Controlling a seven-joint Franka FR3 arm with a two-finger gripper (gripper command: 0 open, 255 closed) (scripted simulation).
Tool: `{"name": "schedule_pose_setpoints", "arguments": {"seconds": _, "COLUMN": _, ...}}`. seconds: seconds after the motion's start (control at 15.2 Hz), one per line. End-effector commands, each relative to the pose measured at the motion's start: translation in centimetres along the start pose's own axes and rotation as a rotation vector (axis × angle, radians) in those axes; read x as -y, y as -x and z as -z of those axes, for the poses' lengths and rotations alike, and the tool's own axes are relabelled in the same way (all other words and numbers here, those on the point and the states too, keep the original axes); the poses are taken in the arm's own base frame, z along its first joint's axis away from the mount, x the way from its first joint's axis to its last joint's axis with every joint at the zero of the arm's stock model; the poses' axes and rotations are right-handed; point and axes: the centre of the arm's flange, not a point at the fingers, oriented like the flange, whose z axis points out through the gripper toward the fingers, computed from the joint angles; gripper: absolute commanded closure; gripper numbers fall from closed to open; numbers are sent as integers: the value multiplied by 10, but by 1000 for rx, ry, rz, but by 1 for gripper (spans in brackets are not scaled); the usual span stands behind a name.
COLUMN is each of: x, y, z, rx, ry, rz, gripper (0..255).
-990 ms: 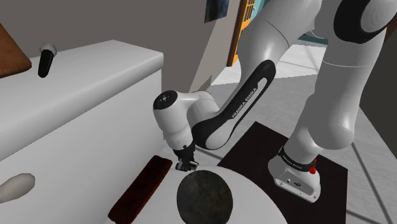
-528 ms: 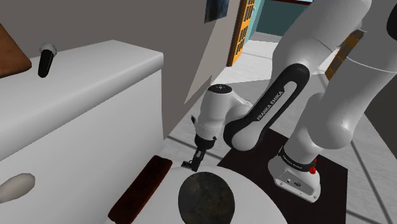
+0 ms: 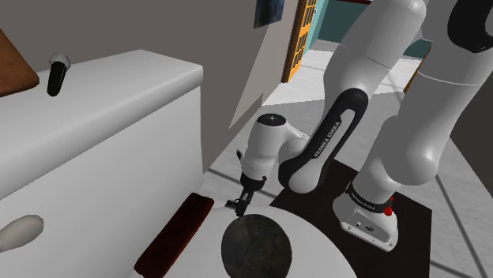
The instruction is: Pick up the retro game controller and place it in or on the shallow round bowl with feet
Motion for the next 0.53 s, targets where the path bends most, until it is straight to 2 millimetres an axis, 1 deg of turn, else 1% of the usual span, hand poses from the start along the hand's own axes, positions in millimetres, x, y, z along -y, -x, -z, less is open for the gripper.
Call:
{"name": "schedule_pose_setpoints", "arguments": {"seconds": 0.0, "x": 0, "y": 0, "z": -1, "rx": 1, "ry": 0, "rz": 1, "gripper": 0}}
{"name": "schedule_pose_setpoints", "arguments": {"seconds": 0.2, "x": 0, "y": 0, "z": -1, "rx": 1, "ry": 0, "rz": 1, "gripper": 0}}
{"name": "schedule_pose_setpoints", "arguments": {"seconds": 0.26, "x": 0, "y": 0, "z": -1, "rx": 1, "ry": 0, "rz": 1, "gripper": 255}}
{"name": "schedule_pose_setpoints", "arguments": {"seconds": 0.46, "x": 1, "y": 1, "z": -1, "rx": 1, "ry": 0, "rz": 1, "gripper": 255}}
